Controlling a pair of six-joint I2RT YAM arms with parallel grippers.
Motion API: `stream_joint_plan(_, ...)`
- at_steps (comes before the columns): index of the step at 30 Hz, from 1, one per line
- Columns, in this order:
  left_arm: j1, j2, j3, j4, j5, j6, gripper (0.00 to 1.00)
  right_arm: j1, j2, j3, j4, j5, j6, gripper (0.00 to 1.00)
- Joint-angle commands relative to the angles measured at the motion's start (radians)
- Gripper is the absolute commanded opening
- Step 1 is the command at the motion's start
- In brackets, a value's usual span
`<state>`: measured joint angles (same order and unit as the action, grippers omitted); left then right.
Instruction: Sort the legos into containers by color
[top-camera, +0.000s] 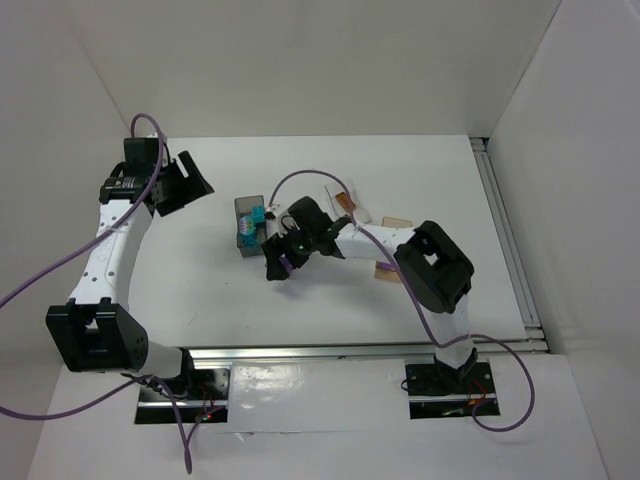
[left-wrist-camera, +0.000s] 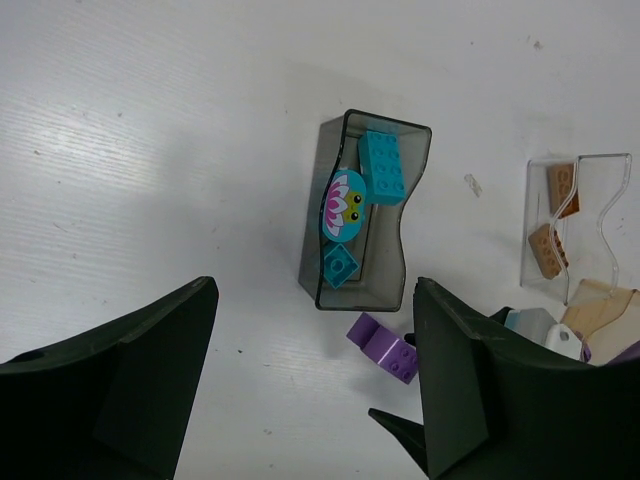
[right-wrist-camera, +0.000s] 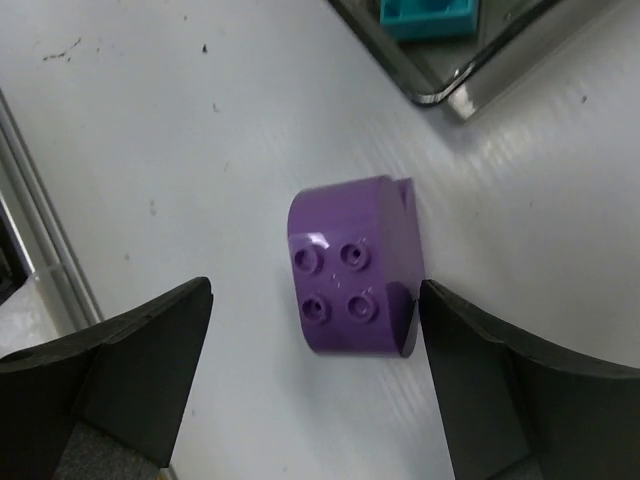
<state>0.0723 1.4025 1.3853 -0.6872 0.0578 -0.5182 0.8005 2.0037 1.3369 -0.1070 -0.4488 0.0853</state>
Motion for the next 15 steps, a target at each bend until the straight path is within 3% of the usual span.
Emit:
stream_joint_plan(1,0.003,-0.013,0.012,0.02,0.027,0.027,0.84,0.008,-0.126,-0.045,0.061,-0.01,0.016,0.9)
stream_joint_plan(9,0.003,0.006,0.003,0.029,0.056,0.018,0.83,0.106,-0.134,-0.045,0.023,0.287,-0.004,0.79)
stream_joint_plan(15,0.003,0.015,0.003,0.029,0.065,0.027,0.83,0.135,-0.071,0.03,-0.026,0.377,-0.025,0.73)
